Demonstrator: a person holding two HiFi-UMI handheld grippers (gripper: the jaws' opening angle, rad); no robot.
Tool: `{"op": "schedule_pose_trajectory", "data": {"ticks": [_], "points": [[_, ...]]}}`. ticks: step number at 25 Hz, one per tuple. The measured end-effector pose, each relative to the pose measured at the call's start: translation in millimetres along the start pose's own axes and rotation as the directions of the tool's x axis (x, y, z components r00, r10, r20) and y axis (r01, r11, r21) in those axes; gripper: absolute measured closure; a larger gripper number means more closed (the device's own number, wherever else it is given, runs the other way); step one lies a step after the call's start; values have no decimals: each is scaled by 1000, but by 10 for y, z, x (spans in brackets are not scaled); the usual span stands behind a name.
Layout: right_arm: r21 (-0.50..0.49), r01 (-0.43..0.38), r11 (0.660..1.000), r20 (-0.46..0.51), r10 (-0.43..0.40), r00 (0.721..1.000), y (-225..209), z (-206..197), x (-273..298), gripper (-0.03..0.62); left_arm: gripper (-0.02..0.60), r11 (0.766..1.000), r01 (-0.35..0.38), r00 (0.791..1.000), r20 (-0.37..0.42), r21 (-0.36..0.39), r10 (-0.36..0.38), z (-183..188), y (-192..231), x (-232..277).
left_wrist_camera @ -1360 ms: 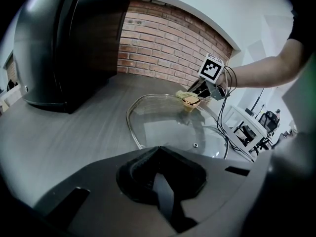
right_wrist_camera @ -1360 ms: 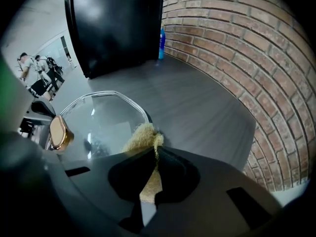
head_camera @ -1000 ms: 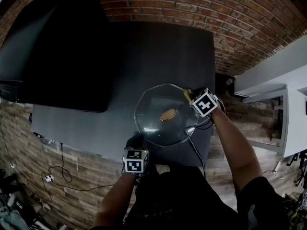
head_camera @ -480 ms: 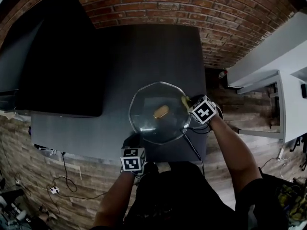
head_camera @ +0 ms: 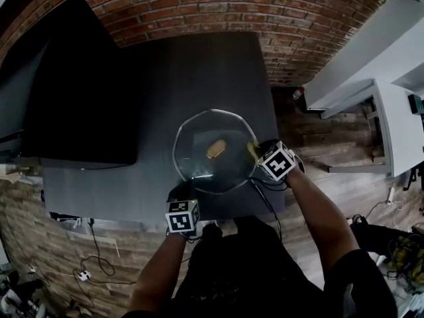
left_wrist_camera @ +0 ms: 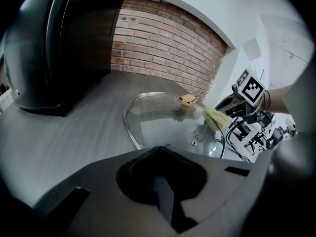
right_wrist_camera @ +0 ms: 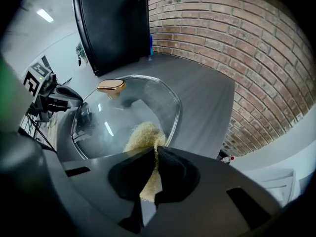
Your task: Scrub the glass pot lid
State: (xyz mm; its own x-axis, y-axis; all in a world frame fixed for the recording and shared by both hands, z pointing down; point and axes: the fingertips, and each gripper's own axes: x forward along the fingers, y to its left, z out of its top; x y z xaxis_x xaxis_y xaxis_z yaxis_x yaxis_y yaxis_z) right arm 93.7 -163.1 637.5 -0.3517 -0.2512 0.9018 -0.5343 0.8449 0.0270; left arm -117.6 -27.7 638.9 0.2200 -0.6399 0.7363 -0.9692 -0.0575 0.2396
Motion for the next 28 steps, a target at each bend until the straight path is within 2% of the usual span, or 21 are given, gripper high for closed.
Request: {"op": "schedule_pose_trajectory", "data": {"ticks": [17, 28], "points": [[64, 1, 998, 7, -2, 1000, 780, -242, -132, 569, 548, 994, 74, 997, -24, 84, -73, -29, -1, 43], [87, -50, 995, 48, 45, 998, 1541, -65, -66, 569, 548, 981, 129, 991, -37, 144, -125, -30, -16, 37]]}}
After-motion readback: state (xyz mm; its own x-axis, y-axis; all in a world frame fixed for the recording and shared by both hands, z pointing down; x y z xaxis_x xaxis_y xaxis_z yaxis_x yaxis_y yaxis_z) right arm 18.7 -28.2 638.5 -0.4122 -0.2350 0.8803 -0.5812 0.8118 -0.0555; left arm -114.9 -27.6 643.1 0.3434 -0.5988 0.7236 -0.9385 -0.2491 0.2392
